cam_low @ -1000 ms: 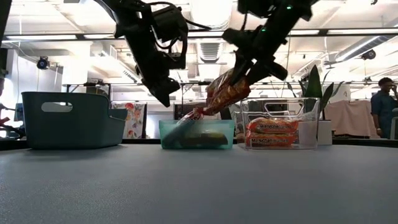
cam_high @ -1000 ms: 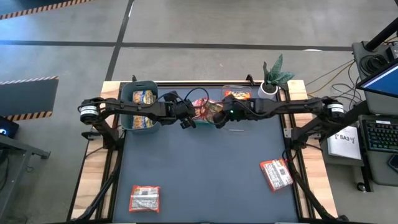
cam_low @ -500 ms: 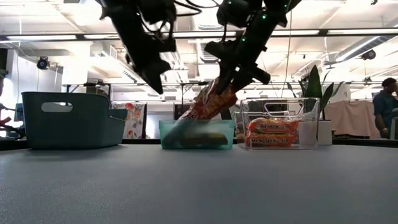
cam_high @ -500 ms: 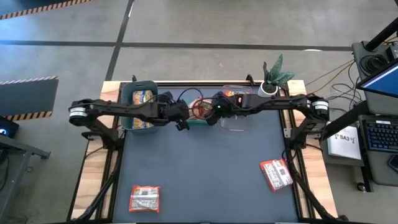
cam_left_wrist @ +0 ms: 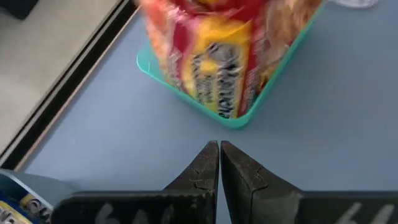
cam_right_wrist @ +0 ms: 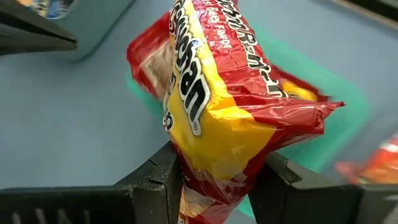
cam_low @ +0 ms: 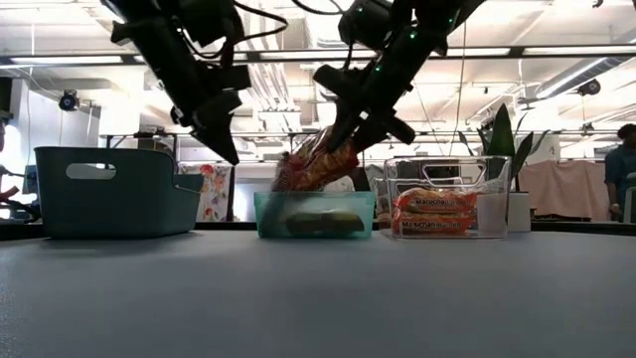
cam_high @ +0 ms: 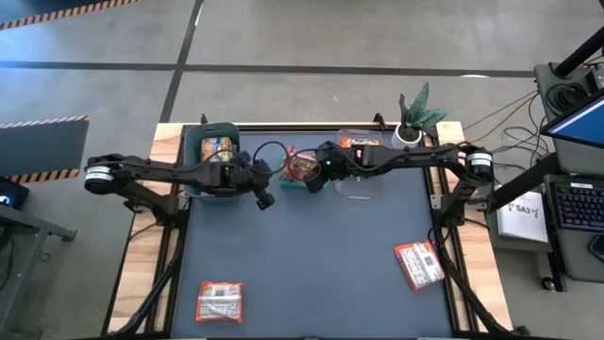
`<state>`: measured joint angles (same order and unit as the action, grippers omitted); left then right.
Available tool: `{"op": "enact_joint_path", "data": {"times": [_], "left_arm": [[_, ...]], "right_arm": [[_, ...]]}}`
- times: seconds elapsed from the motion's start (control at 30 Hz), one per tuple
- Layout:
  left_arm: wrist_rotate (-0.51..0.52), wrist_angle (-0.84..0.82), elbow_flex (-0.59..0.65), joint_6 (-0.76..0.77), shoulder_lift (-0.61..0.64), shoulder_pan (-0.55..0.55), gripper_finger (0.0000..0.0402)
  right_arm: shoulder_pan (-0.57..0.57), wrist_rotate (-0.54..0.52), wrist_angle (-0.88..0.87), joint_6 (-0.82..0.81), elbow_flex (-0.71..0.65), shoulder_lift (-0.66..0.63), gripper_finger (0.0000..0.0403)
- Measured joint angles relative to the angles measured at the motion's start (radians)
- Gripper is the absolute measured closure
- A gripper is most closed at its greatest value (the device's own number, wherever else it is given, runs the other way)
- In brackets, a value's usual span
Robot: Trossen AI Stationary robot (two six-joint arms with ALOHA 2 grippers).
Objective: Sort Maruchan noodles
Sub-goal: Put the red noodle pack into the light blue bin
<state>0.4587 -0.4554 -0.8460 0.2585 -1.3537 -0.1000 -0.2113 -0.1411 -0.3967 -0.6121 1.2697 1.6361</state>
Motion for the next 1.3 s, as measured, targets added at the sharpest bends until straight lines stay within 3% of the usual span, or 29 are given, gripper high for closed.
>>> {"op": "enact_joint_path", "data": {"times": [0.53,0.9,1.07,1.3], "left_arm": [[0.002,0.054,0.008,-0.013,0.015,0.018,0.0402],[0.002,0.061,0.008,-0.013,0.015,0.019,0.0402],[0.002,0.061,0.007,-0.012,0.015,0.019,0.0402],[0.002,0.074,0.002,-0.011,0.015,0.025,0.0402]], "right_arm": [[-0.02,0.018,0.019,0.006,0.0,0.055,0.0258],[-0.043,0.009,0.005,0.036,0.0,0.048,0.017],[-0.07,-0.012,-0.127,0.05,0.051,0.035,0.0141],[-0.071,-0.095,-0.191,0.1,0.104,0.034,0.0158]]}}
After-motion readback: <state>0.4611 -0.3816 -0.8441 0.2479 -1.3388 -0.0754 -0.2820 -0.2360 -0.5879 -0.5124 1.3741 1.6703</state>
